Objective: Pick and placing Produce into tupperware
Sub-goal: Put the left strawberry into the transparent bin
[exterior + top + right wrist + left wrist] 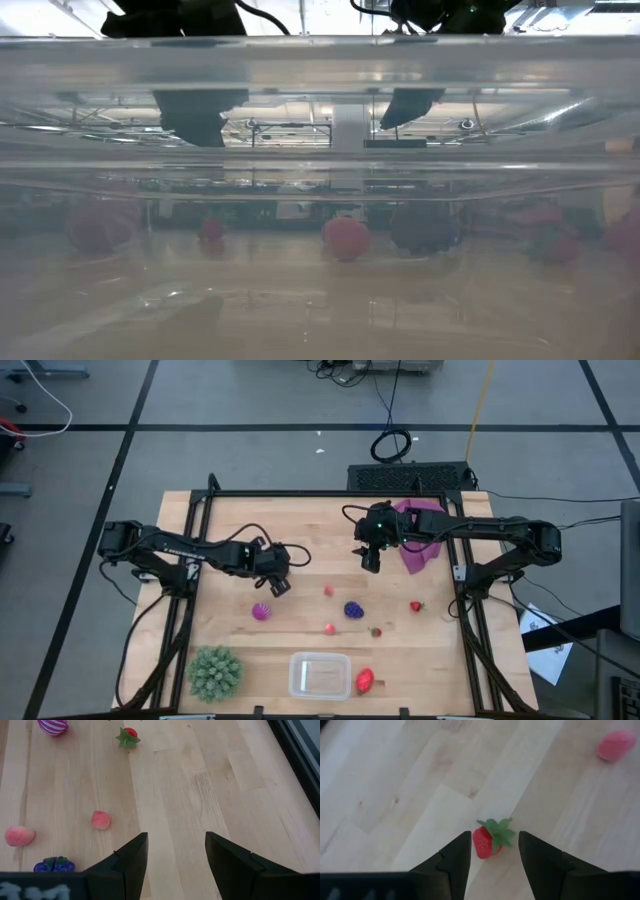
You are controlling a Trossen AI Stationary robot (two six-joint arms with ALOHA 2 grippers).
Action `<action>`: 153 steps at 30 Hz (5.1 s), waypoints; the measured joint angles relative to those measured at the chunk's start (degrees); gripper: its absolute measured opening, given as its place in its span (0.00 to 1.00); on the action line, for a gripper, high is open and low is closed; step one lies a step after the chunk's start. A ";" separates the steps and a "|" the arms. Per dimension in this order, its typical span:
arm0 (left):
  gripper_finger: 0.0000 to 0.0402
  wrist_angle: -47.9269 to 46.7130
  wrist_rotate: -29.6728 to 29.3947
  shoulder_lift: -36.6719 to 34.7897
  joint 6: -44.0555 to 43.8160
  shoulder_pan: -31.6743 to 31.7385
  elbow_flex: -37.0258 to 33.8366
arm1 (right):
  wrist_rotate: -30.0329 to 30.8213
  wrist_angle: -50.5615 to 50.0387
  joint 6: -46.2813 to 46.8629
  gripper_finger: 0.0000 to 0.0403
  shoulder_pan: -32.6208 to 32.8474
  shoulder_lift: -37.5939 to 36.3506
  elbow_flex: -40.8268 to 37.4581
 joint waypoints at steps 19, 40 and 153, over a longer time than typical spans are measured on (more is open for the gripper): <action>0.65 -0.11 0.23 0.00 -0.27 0.05 0.00 | 0.00 0.02 0.03 0.46 0.02 0.00 0.00; 0.65 -1.94 1.73 6.81 -0.29 -0.38 -0.06 | 0.00 -2.09 0.45 0.46 0.02 0.00 0.00; 0.36 -5.40 2.12 17.16 -7.52 -29.31 34.38 | 3.25 0.92 -1.03 0.46 -16.50 0.00 0.02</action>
